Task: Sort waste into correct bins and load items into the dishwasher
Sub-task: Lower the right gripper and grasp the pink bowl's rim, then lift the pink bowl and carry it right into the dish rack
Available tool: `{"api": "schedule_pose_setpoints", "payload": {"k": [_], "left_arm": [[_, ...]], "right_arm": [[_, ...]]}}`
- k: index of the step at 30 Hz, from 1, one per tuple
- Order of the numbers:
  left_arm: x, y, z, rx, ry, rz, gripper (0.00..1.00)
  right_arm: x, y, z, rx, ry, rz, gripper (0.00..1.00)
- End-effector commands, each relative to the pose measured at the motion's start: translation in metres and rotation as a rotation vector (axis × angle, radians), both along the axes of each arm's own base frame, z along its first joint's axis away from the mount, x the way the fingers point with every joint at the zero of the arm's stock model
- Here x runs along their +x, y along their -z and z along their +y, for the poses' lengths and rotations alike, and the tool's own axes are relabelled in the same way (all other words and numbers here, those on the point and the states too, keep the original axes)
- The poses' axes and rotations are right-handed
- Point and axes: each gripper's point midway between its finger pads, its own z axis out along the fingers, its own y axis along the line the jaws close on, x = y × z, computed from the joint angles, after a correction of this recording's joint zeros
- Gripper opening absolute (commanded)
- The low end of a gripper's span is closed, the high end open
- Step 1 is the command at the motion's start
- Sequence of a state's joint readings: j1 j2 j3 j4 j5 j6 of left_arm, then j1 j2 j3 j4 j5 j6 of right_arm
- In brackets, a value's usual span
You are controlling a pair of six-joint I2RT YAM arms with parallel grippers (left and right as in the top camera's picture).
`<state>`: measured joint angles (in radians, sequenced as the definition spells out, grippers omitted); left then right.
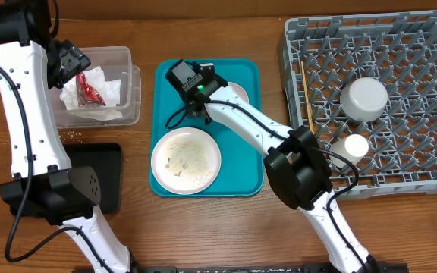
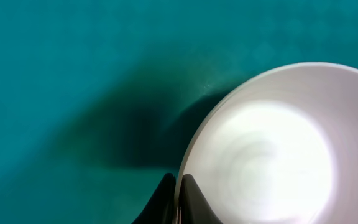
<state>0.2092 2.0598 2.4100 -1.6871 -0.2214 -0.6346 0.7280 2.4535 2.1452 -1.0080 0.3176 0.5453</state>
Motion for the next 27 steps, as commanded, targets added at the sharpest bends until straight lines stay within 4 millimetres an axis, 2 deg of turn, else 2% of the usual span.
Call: {"api": "schedule_pose_setpoints", "payload": {"k": [1, 3, 5, 7, 10, 14, 17, 20, 25, 27], "left_arm": [[-0.002, -0.004, -0.001, 0.012, -0.012, -0.007, 1.0], [-0.002, -0.004, -0.001, 0.012, -0.012, -0.007, 1.0], [-0.002, -0.004, -0.001, 0.012, -0.012, -0.007, 1.0], [-0.002, -0.004, -0.001, 0.012, -0.012, -0.007, 1.0], [-0.002, -0.004, -0.001, 0.012, -0.012, -0.007, 1.0], [-0.002, -0.004, -0.001, 0.012, -0.012, -0.008, 1.0], [-0.002, -0.004, -0.001, 0.012, -0.012, -0.007, 1.0], [-0.002, -0.004, -0.001, 0.012, -0.012, -0.008, 1.0], [-0.002, -0.004, -0.001, 0.012, -0.012, -0.007, 1.0], [-0.002, -0.004, -0.001, 0.012, -0.012, -0.008, 1.0]], "right_arm": [[-0.001, -0.038, 0.011, 0.084, -0.013, -0.024, 0.04], [-0.004, -0.05, 0.009, 0.092, -0.013, -0.025, 0.04], [-0.004, -0.072, 0.001, 0.105, -0.005, -0.04, 0.04], [-0.005, -0.099, -0.009, 0.126, 0.008, -0.064, 0.04], [-0.007, -0.154, -0.031, 0.174, 0.034, -0.121, 0.04], [-0.008, -0.226, -0.078, 0.244, 0.101, -0.216, 0.04], [-0.003, -0.262, -0.115, 0.307, 0.103, -0.26, 0.04], [0.009, -0.281, -0.147, 0.367, 0.028, -0.277, 0.04], [0.034, -0.286, -0.206, 0.566, -0.063, -0.251, 0.04], [0.038, -0.289, -0.218, 0.67, -0.138, -0.247, 0.04]]}}
